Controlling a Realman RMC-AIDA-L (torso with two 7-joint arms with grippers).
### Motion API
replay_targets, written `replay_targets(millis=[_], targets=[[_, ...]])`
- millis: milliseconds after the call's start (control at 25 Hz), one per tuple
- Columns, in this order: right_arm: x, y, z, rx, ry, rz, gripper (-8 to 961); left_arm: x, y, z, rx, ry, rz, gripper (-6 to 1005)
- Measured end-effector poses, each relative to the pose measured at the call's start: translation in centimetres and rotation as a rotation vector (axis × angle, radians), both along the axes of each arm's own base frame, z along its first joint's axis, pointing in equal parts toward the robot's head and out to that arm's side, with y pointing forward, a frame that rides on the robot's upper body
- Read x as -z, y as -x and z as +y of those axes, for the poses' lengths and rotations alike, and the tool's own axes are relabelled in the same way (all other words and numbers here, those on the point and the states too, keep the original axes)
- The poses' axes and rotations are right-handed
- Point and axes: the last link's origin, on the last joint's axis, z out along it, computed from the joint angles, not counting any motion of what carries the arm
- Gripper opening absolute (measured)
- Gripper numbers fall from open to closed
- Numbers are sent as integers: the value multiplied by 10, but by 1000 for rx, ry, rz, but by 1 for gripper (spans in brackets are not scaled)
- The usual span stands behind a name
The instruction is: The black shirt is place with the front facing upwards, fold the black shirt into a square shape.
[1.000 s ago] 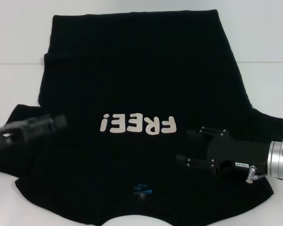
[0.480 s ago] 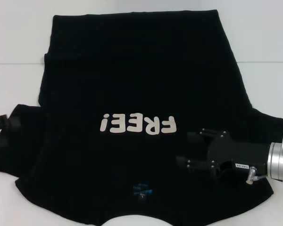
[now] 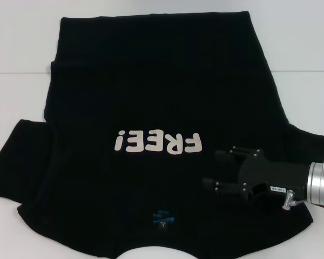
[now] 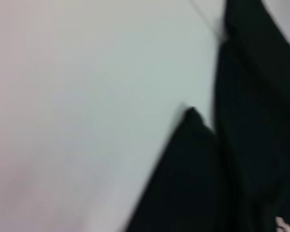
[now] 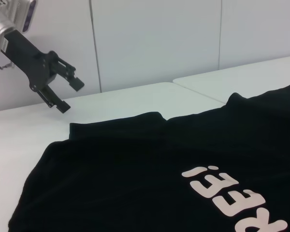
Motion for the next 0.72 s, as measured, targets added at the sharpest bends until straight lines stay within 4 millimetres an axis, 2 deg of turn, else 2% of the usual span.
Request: replay_targets(millis=[280,720], targets=[[0,0,0,0,-1,-1,807,0,5,6,-51,5,47,919],[0,-1,0,3,-1,0,807,9,8,9,-95,16,31,920]])
